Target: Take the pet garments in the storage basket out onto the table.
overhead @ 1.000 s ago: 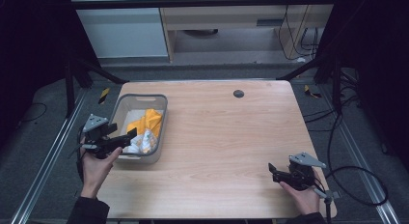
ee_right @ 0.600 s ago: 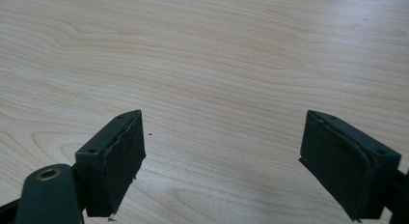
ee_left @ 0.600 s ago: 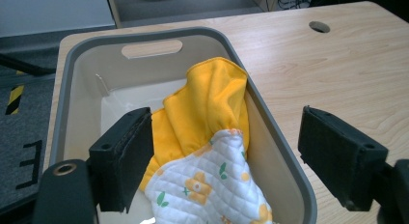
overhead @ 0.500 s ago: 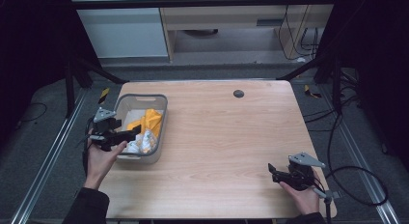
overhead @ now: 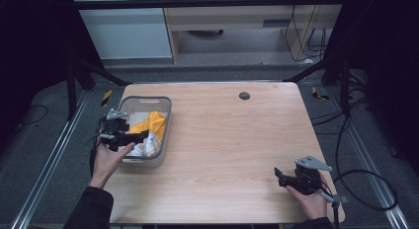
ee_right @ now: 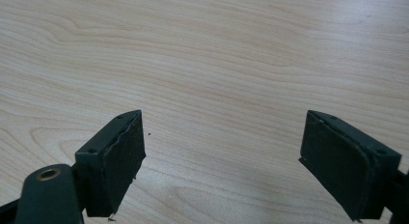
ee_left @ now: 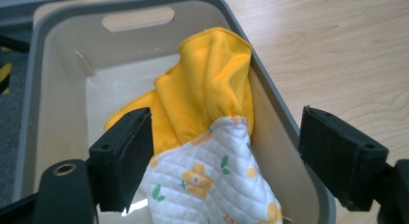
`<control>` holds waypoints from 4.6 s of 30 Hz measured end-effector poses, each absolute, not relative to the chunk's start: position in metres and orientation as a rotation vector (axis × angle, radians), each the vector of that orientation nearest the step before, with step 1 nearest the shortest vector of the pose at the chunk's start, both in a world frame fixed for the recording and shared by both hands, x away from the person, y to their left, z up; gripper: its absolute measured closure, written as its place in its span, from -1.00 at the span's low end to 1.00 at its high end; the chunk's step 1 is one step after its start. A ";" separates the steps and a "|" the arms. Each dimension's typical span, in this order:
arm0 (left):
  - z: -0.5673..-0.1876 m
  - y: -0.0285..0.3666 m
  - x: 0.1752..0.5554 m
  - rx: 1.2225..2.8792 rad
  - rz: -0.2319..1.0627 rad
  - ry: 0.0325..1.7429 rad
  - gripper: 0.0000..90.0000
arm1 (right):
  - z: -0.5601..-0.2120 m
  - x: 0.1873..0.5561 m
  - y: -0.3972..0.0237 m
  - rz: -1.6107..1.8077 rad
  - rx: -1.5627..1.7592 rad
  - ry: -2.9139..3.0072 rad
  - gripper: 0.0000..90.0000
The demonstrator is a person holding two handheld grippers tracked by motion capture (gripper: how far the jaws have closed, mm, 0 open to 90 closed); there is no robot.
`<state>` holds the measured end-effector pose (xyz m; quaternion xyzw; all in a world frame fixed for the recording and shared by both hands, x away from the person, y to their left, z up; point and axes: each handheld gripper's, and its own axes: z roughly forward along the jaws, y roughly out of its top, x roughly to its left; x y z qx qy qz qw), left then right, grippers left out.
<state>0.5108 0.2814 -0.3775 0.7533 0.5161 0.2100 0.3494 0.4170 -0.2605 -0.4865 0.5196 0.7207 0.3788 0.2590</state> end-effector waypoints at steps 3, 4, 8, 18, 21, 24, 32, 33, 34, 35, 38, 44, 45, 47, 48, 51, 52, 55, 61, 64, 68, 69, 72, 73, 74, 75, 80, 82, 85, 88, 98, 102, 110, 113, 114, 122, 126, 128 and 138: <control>-0.380 0.279 0.512 1.976 0.539 1.335 -0.56 | -0.487 0.417 -0.260 1.025 1.408 1.957 -0.65; -0.380 0.279 0.513 1.981 0.536 1.337 -0.56 | -0.487 0.417 -0.260 1.024 1.409 1.958 -0.65; -0.381 0.278 0.516 2.004 0.529 1.347 -0.56 | -0.487 0.417 -0.260 1.021 1.411 1.960 -0.65; -0.380 0.275 0.525 2.052 0.505 1.377 -0.54 | -0.487 0.418 -0.260 1.018 1.405 1.971 -0.65; -0.380 0.272 0.527 2.075 0.497 1.382 -0.53 | -0.488 0.418 -0.259 1.017 1.408 1.974 -0.65; -0.380 0.268 0.530 2.093 0.490 1.393 -0.53 | -0.488 0.418 -0.259 1.018 1.410 1.973 -0.65; -0.384 0.262 0.536 2.137 0.456 1.430 -0.45 | -0.487 0.417 -0.260 1.023 1.416 1.973 -0.64; -0.384 0.262 0.537 2.142 0.445 1.430 -0.43 | -0.487 0.417 -0.260 1.022 1.417 1.973 -0.64; -0.385 0.262 0.537 2.143 0.436 1.429 -0.40 | -0.487 0.417 -0.260 1.023 1.413 1.975 -0.64; -0.385 0.261 0.538 2.146 0.431 1.431 -0.38 | -0.488 0.417 -0.260 1.022 1.411 1.976 -0.64; -0.388 0.261 0.539 2.165 0.428 1.430 -0.35 | -0.488 0.418 -0.260 1.022 1.414 1.976 -0.64; -0.393 0.260 0.541 2.179 0.403 1.448 -0.28 | -0.488 0.418 -0.260 1.022 1.414 1.982 -0.64; -0.394 0.259 0.542 2.180 0.399 1.450 -0.27 | -0.488 0.418 -0.260 1.021 1.414 1.982 -0.64; -0.396 0.259 0.542 2.183 0.386 1.454 -0.23 | -0.488 0.418 -0.260 1.018 1.415 1.983 -0.64; -0.397 0.259 0.542 2.180 0.383 1.456 -0.21 | -0.488 0.418 -0.260 1.018 1.415 1.984 -0.64; -0.399 0.258 0.543 2.194 0.371 1.459 -0.15 | -0.488 0.418 -0.259 1.020 1.418 1.986 -0.64; -0.400 0.258 0.543 2.199 0.367 1.459 -0.13 | -0.488 0.418 -0.259 1.020 1.418 1.987 -0.64; -0.401 0.256 0.544 2.204 0.364 1.464 -0.08 | -0.489 0.418 -0.259 1.017 1.415 1.989 -0.64; -0.406 0.252 0.545 2.216 0.344 1.464 0.05 | -0.489 0.418 -0.259 1.015 1.416 1.994 -0.63; -0.408 0.251 0.546 2.223 0.340 1.469 0.14 | -0.489 0.418 -0.258 1.015 1.417 1.999 -0.64; -0.411 0.249 0.548 2.244 0.332 1.473 0.25 | -0.489 0.418 -0.258 1.016 1.417 1.999 -0.64; -0.412 0.248 0.548 2.249 0.335 1.467 0.32 | -0.489 0.418 -0.258 1.014 1.417 2.001 -0.64; -0.414 0.248 0.549 2.268 0.332 1.472 0.43 | -0.489 0.418 -0.258 1.013 1.415 2.004 -0.64; -0.414 0.248 0.550 2.271 0.327 1.473 0.47 | -0.489 0.418 -0.258 1.012 1.413 2.005 -0.64; -0.415 0.249 0.550 2.275 0.321 1.477 0.47 | -0.489 0.418 -0.258 1.012 1.413 2.005 -0.64; -0.415 0.249 0.550 2.277 0.321 1.480 0.51 | -0.489 0.418 -0.258 1.016 1.421 2.007 -0.64; -0.414 0.249 0.551 2.287 0.323 1.486 0.68 | -0.489 0.418 -0.258 1.014 1.416 2.011 -0.64; -0.413 0.249 0.551 2.288 0.324 1.487 0.73 | -0.489 0.418 -0.258 1.014 1.416 2.012 -0.64; -0.411 0.250 0.551 2.285 0.328 1.488 0.77 | -0.490 0.419 -0.258 1.008 1.408 2.012 -0.64; -0.407 0.251 0.550 2.275 0.333 1.484 0.78 | -0.490 0.418 -0.258 1.007 1.408 2.013 -0.64; -0.385 0.262 0.543 2.214 0.350 1.473 0.82 | -0.490 0.418 -0.257 1.002 1.405 2.015 -0.64; -0.377 0.266 0.541 2.199 0.364 1.471 0.82 | -0.490 0.418 -0.257 1.003 1.404 2.013 -0.64; -0.359 0.269 0.535 2.175 0.397 1.451 0.82 | -0.490 0.418 -0.257 1.000 1.401 2.012 -0.64; -0.354 0.271 0.534 2.170 0.403 1.448 0.83 | -0.490 0.418 -0.257 1.002 1.403 2.010 -0.64; -0.350 0.272 0.532 2.167 0.408 1.440 0.83 | -0.489 0.418 -0.257 1.004 1.407 2.009 -0.64; -0.339 0.272 0.525 2.160 0.419 1.413 0.83 | -0.489 0.418 -0.258 1.003 1.406 2.006 -0.64; -0.331 0.270 0.521 2.157 0.430 1.396 0.83 | -0.489 0.418 -0.258 1.008 1.400 2.003 -0.64; -0.329 0.270 0.520 2.157 0.433 1.391 0.83 | -0.489 0.418 -0.258 1.008 1.397 2.003 -0.64; -0.311 0.261 0.508 2.171 0.427 1.322 0.83 | -0.488 0.417 -0.258 1.007 1.393 1.998 -0.64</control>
